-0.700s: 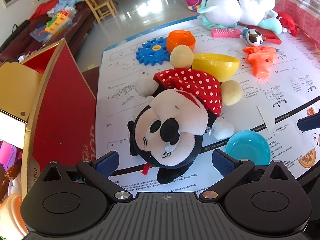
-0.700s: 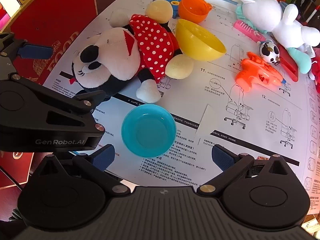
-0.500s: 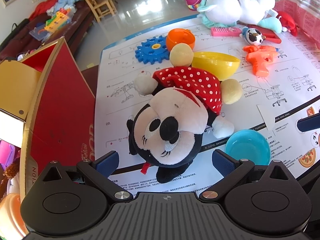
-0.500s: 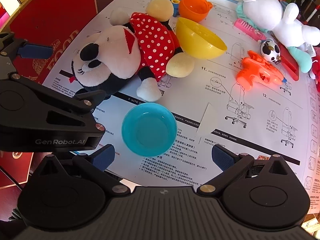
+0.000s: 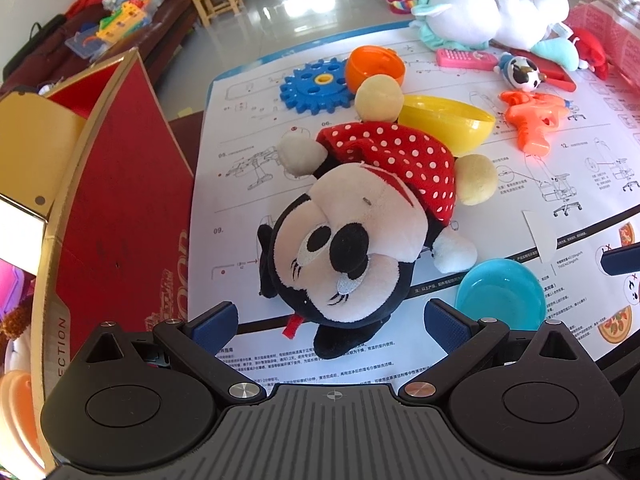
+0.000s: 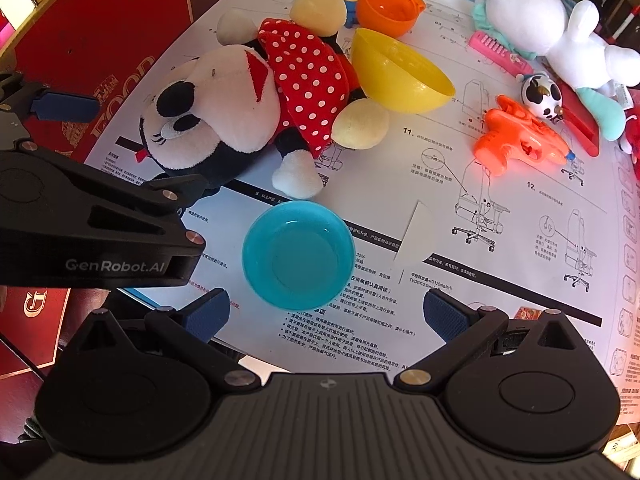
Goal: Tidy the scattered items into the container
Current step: 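Move both grippers toward the Minnie Mouse plush on the sheet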
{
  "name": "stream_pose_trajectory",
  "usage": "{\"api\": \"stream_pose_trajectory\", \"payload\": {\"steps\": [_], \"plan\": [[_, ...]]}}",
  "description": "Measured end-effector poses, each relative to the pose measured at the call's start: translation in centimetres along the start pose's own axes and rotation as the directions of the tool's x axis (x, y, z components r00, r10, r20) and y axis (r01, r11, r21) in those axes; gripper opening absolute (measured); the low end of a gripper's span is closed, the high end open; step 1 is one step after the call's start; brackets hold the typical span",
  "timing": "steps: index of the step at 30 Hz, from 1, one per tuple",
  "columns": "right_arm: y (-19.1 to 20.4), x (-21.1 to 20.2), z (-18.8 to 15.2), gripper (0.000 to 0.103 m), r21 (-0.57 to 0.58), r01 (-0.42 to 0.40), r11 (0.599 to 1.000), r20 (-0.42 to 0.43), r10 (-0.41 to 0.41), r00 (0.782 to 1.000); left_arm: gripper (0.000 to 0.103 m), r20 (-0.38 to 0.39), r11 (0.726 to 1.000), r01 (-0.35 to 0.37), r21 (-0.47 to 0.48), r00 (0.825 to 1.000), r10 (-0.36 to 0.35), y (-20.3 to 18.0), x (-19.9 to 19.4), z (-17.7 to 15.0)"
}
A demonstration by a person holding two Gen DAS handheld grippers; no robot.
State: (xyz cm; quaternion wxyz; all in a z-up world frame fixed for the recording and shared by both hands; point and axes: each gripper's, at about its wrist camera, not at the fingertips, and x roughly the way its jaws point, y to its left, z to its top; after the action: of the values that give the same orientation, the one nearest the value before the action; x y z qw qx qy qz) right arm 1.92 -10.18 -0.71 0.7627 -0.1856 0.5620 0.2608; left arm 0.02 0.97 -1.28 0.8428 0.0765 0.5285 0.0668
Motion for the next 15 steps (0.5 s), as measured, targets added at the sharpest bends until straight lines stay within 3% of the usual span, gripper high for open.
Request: {"api": "stream_pose_trajectory", "payload": {"steps": [15], "plan": [[-0.39, 0.11, -0.09, 0.103, 0.022, 0.010, 1.000, -0.013, -0.010, 1.000, 0.103, -0.004, 1.000, -0.001, 0.010, 1.000, 0.001, -0.02, 0.04, -0.14]]}}
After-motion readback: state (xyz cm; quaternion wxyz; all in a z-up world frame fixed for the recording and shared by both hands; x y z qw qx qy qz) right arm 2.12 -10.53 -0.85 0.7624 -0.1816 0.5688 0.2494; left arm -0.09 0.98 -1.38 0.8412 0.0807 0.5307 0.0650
